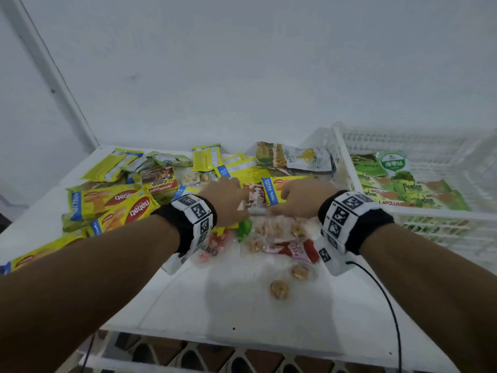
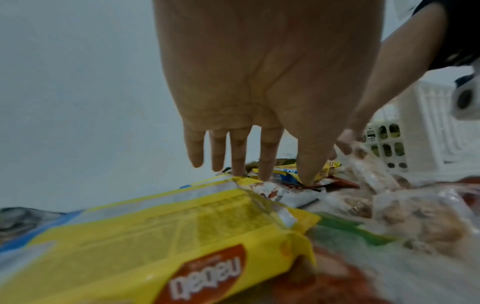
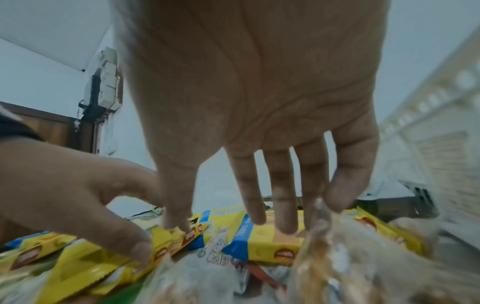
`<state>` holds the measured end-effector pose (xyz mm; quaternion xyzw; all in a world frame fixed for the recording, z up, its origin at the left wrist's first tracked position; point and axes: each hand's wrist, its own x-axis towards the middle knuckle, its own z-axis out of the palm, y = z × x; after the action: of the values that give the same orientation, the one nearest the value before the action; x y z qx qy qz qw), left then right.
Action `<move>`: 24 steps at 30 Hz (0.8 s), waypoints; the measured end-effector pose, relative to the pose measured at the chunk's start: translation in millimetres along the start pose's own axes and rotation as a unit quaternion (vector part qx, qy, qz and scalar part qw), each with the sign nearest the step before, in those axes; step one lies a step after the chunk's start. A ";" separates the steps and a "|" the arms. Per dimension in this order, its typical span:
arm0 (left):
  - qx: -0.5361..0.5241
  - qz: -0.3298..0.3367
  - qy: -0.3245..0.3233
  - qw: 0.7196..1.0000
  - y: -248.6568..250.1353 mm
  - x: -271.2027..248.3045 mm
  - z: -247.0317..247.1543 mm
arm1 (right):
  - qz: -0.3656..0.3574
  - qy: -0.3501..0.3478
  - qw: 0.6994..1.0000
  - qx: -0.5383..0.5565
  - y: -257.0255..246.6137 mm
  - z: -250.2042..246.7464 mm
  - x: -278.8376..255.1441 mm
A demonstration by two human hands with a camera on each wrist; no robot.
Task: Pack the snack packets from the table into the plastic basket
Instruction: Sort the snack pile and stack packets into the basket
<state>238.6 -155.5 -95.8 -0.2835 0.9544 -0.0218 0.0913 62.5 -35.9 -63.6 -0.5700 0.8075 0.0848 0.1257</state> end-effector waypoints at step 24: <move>-0.038 0.013 0.019 0.999 -26.6 50.4 -58.0 | 0.008 -0.048 0.999 -0.006 -7.5 -3.0 14.0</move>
<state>200.6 -205.9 -44.5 -0.2740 0.9597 0.0104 0.0621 64.9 -51.9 -64.8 -0.5595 0.8046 0.1182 0.1602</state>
